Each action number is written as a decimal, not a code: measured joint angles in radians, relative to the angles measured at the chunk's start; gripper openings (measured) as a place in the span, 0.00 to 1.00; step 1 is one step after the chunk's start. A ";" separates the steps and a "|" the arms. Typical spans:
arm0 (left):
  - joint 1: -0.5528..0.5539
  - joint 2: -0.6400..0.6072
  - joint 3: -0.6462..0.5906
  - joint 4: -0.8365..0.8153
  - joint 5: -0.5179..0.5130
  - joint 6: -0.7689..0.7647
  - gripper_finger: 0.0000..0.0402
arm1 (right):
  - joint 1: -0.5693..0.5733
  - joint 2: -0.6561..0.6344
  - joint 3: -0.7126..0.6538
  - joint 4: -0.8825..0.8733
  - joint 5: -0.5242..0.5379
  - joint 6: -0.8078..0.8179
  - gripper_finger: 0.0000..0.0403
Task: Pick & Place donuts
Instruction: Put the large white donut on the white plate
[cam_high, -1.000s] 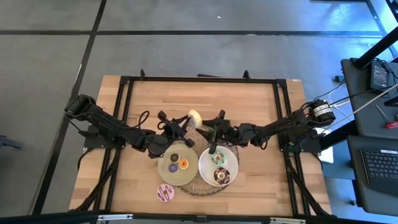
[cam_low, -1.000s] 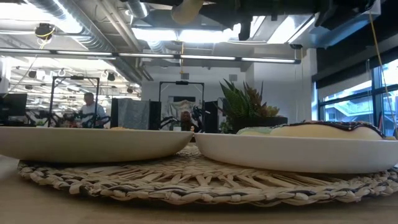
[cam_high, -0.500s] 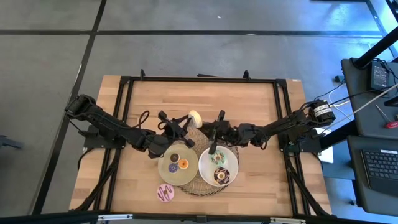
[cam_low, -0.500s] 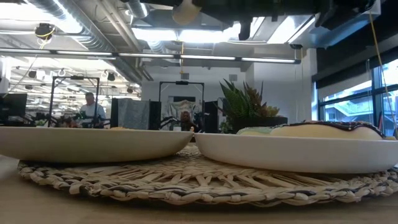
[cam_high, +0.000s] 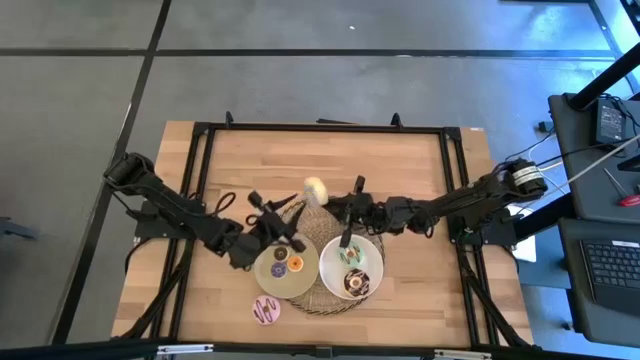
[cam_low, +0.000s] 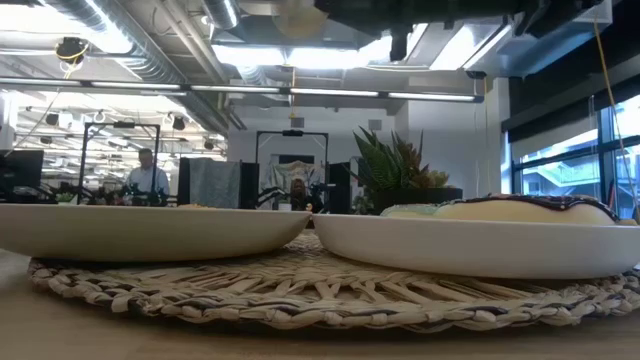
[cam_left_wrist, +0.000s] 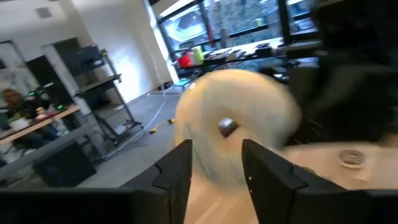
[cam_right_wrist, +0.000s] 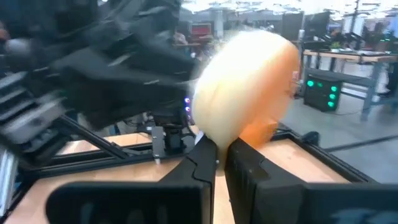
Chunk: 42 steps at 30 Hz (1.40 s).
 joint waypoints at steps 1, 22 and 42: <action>-0.016 0.000 0.000 0.001 -0.003 0.001 0.35 | 0.000 -0.022 0.000 -0.030 0.004 0.001 0.07; -0.173 0.000 0.000 0.006 -0.187 0.031 0.40 | 0.164 -0.032 -0.001 -0.693 -0.454 0.766 0.06; -0.173 0.000 0.000 0.006 -0.184 0.031 0.38 | 0.179 0.160 0.000 -0.525 -0.480 0.977 0.06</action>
